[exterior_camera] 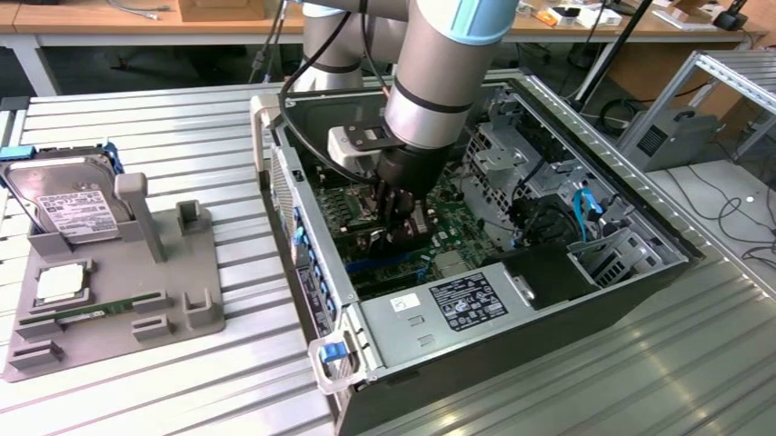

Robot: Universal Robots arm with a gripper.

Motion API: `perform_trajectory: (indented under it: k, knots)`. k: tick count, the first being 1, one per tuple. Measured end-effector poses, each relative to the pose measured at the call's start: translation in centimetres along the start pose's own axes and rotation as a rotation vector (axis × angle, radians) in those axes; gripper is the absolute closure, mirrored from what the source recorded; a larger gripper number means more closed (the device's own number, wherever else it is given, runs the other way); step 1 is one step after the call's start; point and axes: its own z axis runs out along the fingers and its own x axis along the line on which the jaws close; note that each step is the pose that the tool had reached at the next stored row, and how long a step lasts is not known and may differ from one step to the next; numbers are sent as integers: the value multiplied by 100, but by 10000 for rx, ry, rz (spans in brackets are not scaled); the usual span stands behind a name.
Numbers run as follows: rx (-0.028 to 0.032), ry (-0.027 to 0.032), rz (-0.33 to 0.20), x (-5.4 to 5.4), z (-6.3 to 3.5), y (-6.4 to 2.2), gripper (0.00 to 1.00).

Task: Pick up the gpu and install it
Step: 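Press down on the gpu until it lock into place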

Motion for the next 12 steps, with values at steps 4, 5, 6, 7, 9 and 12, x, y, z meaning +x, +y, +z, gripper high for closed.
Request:
perform_trajectory:
  k: [4, 5, 6, 7, 9, 12]
  knots:
    - [2, -11, 328, 1, -3, 1, 73]
    - [3, -12, 330, 1, -2, 0, 73]
    - [3, -14, 329, 1, -2, 0, 73]
    - [3, -12, 315, 3, 0, 0, 73]
    - [3, 18, 310, 3, 4, -1, 73]
    - [4, 65, 314, 0, 17, -1, 73]
